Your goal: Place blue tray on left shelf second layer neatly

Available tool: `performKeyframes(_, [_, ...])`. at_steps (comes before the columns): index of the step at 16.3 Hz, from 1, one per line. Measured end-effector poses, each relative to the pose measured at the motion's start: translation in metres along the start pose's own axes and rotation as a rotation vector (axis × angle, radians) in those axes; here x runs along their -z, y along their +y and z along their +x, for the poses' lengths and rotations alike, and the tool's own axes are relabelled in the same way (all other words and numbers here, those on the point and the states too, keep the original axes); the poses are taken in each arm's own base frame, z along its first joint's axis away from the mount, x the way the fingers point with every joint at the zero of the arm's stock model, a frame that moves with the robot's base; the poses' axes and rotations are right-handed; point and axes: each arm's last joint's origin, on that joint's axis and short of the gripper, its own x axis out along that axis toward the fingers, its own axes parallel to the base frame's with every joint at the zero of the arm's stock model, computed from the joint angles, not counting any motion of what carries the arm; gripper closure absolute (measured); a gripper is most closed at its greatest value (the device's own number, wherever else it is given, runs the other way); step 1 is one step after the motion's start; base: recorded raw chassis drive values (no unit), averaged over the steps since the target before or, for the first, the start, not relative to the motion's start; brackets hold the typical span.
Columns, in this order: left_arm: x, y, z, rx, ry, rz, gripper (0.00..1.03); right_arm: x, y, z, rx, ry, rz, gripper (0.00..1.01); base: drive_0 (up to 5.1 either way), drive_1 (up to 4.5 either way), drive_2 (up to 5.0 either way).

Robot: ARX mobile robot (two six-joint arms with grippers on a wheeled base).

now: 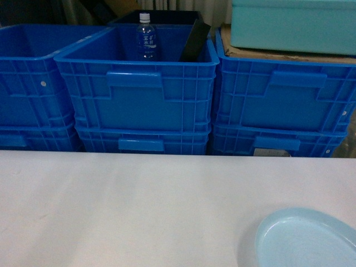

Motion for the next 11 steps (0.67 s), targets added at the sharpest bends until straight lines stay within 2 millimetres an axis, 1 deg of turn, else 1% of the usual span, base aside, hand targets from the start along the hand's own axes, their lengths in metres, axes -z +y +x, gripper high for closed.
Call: performKeyframes(11, [0.0000,0.0000,0.0000,0.000,0.000,0.000,0.05,0.0000,0.0000,0.0000,0.000,0.000,0.000,0.03,0.0,0.00,0.0])
